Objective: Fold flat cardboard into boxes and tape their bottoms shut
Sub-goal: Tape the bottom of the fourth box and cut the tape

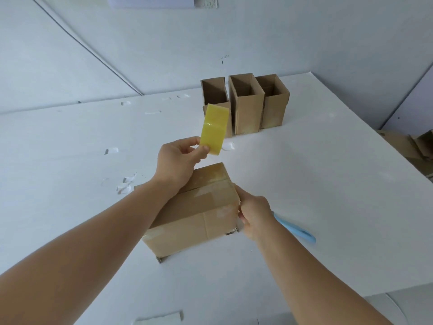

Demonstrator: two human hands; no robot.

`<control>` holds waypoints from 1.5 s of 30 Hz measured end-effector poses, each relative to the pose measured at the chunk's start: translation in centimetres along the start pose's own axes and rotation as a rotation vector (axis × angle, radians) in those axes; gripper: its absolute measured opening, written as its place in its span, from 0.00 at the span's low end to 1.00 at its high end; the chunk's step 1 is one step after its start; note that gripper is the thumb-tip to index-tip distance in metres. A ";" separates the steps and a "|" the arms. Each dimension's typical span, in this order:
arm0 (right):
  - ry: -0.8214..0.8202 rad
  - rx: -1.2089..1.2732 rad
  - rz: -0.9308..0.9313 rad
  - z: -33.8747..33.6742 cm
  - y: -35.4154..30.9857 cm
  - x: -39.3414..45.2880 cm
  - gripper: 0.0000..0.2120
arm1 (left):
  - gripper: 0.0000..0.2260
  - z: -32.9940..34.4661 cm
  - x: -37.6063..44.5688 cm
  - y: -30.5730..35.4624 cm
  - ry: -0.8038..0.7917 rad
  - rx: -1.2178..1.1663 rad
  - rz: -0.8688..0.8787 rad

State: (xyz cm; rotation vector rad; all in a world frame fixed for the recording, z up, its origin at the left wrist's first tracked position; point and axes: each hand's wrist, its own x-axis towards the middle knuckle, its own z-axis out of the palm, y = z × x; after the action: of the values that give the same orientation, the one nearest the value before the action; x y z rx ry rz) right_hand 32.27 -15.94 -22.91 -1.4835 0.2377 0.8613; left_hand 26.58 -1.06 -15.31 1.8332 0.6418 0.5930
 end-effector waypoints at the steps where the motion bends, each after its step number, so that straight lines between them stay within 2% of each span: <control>1: 0.033 -0.042 -0.005 -0.5 0.5 -0.2 0.12 | 0.08 0.0 0.0 0.0 0.004 -0.011 -0.002; 3: 0.067 -0.085 -0.064 -1.1 1.0 -0.5 0.05 | 0.08 -0.1 0.0 0.0 0.014 -0.037 -0.017; 4: 0.069 -0.074 -0.127 -1.1 0.8 -0.9 0.05 | 0.07 -0.2 0.0 0.0 0.016 -0.045 -0.025; 6: 0.042 -0.133 -0.339 -0.5 -0.2 -1.7 0.12 | 0.07 -0.1 0.0 0.0 0.021 -0.043 -0.034; 8: -0.048 -0.331 -0.553 0.8 -0.9 -3.1 0.17 | 0.07 -0.1 0.0 0.2 0.031 -0.043 -0.035; 10: -0.077 -0.441 -0.648 1.6 -0.4 -3.5 0.17 | 0.07 -0.2 -0.1 0.3 0.040 -0.062 -0.049; 14: -0.036 -0.425 -0.618 1.6 -1.7 -2.3 0.18 | 0.02 -0.4 -0.7 0.5 0.086 -0.205 -0.165; 18: -0.188 -0.528 -0.536 1.1 -5.3 -0.1 0.14 | 0.07 -0.5 -1.8 0.4 0.146 -0.348 -0.259; 21: -0.265 -0.651 -0.548 1.2 -7.0 1.0 0.12 | 0.11 -1.0 -2.4 0.2 0.118 -0.434 -0.251; 24: -0.274 -0.668 -0.584 1.8 -7.7 1.2 0.11 | 0.09 -2.0 -2.1 0.4 0.062 -0.500 -0.190; 29: -0.248 -0.500 -0.690 2.7 -9.1 0.3 0.17 | 0.06 -3.6 -0.7 0.8 -0.153 -0.451 -0.140; 32: -0.343 -0.252 -0.652 2.7 -10.7 -0.3 0.26 | 0.07 -4.3 0.3 1.4 -0.318 -0.409 -0.150; 36: -0.433 0.009 -0.574 1.6 -11.8 -1.0 0.23 | 0.10 -4.7 2.1 2.4 -0.419 -0.282 -0.196; 40: -0.480 0.102 -0.538 1.0 -11.8 -1.5 0.47 | 0.05 -4.6 3.2 3.1 -0.473 -0.035 -0.270; 42: -0.529 0.153 -0.561 0.9 -12.0 -1.9 0.46 | 0.06 -4.5 3.5 3.0 -0.502 0.021 -0.288; 45: -0.561 0.203 -0.603 0.6 -12.3 -2.2 0.38 | 0.04 -4.3 3.7 3.2 -0.535 -0.019 -0.317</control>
State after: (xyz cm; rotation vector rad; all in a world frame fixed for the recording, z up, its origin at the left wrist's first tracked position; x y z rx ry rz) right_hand 38.21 -14.49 -12.01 -0.9852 -0.5044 0.6942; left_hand 26.90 3.36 -10.57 1.7231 0.5384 -0.1045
